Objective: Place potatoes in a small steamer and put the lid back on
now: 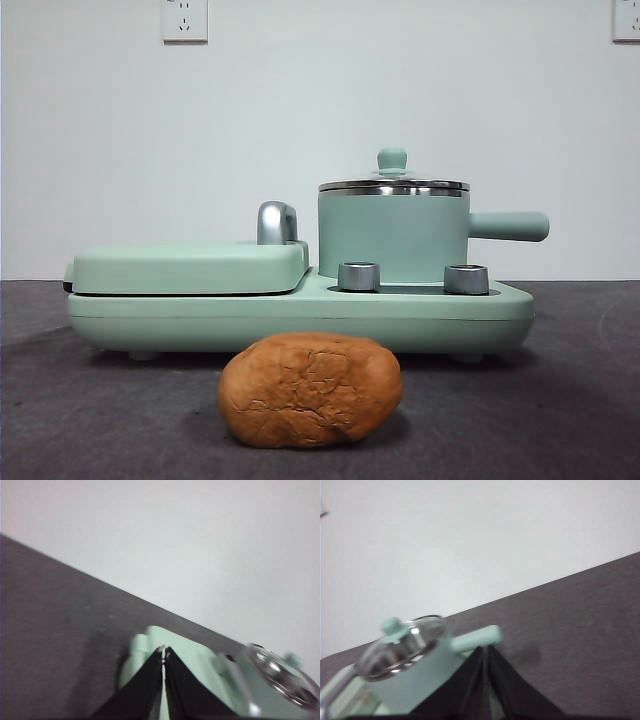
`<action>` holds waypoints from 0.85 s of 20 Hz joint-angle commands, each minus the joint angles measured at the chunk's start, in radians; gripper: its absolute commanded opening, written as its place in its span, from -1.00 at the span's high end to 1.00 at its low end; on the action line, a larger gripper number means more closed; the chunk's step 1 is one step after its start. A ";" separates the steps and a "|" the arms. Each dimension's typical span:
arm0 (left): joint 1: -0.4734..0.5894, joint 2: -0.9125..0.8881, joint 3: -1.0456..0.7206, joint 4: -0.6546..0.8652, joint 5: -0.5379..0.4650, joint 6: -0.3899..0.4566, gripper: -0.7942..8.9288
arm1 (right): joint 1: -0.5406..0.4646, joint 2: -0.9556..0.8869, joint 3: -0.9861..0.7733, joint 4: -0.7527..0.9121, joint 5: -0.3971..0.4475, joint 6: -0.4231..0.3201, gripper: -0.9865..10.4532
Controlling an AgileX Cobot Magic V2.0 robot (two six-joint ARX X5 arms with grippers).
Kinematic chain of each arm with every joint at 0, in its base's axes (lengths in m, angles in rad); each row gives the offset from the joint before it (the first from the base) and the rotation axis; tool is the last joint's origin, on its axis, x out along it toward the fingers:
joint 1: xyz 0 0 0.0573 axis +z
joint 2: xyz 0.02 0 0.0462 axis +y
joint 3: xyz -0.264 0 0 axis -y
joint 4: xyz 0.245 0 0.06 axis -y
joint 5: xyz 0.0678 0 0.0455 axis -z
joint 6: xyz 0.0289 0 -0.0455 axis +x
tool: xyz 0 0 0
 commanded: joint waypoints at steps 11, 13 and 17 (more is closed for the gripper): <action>0.000 0.301 0.403 -0.241 0.253 0.496 0.82 | 0.001 0.183 0.222 -0.095 -0.245 -0.313 0.80; -0.001 0.334 0.433 -0.257 0.260 0.571 0.82 | 0.002 0.197 0.238 -0.109 -0.261 -0.373 0.80; -0.014 0.398 0.483 -0.304 0.262 0.758 0.82 | 0.015 0.226 0.273 -0.174 -0.269 -0.520 0.80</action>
